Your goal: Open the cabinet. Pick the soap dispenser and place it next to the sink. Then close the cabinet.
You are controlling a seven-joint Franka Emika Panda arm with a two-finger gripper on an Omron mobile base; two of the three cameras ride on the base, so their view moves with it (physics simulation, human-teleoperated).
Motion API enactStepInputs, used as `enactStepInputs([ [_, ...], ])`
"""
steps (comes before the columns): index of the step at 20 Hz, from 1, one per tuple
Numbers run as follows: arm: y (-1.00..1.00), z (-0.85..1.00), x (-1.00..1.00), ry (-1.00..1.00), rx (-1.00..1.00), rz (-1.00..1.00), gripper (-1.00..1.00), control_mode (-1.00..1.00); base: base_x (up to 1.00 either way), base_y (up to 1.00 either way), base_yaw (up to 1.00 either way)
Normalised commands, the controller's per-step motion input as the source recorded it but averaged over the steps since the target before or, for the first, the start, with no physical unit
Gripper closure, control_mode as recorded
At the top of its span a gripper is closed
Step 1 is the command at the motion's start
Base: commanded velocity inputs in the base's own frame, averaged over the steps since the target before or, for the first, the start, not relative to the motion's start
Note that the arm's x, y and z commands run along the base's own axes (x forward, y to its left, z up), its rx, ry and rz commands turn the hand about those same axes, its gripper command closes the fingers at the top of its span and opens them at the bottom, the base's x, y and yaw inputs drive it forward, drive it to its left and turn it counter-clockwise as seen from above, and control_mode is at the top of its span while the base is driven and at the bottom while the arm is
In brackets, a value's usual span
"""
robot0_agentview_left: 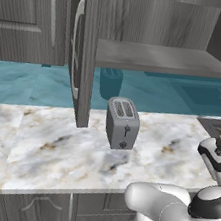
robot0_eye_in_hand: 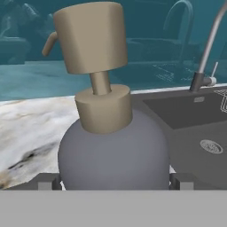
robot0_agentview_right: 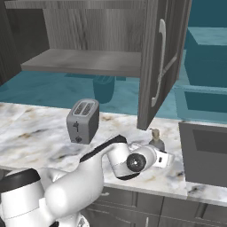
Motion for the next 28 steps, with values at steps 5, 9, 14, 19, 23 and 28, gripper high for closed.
enactStepInputs([
  [5, -0.13, -0.23, 0.06, 0.01, 0.0, 0.0, 1.0, -1.0, 0.0, 0.0, 0.0],
  [9, -0.22, -0.19, 0.05, 0.03, 0.09, 0.0, 1.0, -1.0, 0.0, 0.0, 0.0],
  [14, -0.32, -0.08, 0.01, 0.0, 0.11, 0.0, 1.0, -1.0, 0.0, 0.0, 0.0],
  [19, -0.24, -0.1, 0.01, 0.0, 0.03, 0.0, 1.0, -1.0, 0.0, 0.0, 0.0],
  [23, -0.07, -0.07, 0.0, 0.0, 0.0, 0.0, 1.0, -1.0, 0.0, 0.0, 0.0],
  [28, 0.0, -0.07, 0.0, -0.04, 0.0, 0.0, 1.0, -1.0, 0.0, 0.0, 0.0],
])
